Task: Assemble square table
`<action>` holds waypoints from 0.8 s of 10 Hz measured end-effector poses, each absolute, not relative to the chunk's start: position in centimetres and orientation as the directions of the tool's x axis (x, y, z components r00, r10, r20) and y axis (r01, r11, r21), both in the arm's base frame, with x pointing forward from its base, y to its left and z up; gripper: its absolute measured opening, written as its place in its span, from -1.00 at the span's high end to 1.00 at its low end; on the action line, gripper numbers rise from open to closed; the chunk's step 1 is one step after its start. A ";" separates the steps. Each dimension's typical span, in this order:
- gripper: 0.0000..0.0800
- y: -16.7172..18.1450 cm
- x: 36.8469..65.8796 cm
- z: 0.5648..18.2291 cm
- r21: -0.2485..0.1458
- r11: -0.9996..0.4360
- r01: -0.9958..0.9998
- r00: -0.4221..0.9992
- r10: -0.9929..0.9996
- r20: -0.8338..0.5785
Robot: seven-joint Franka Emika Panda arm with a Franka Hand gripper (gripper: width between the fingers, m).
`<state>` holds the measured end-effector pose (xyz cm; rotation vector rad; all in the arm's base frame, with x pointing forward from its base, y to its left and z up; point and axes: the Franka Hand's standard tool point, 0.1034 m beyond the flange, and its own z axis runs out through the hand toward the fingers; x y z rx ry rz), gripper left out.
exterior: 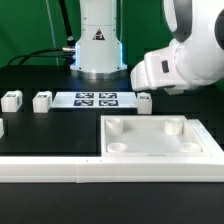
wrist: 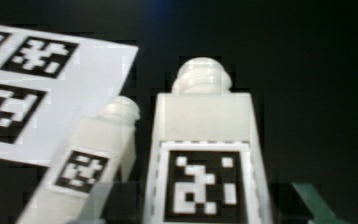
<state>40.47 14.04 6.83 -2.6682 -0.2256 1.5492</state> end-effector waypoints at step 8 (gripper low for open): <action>0.27 13.5 45.1 8.6 -0.127 -0.986 0.105 0.761 0.161 -0.628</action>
Offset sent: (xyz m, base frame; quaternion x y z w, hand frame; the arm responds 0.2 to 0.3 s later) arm 0.0000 0.0000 0.0000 0.0000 0.1938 0.0000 0.9810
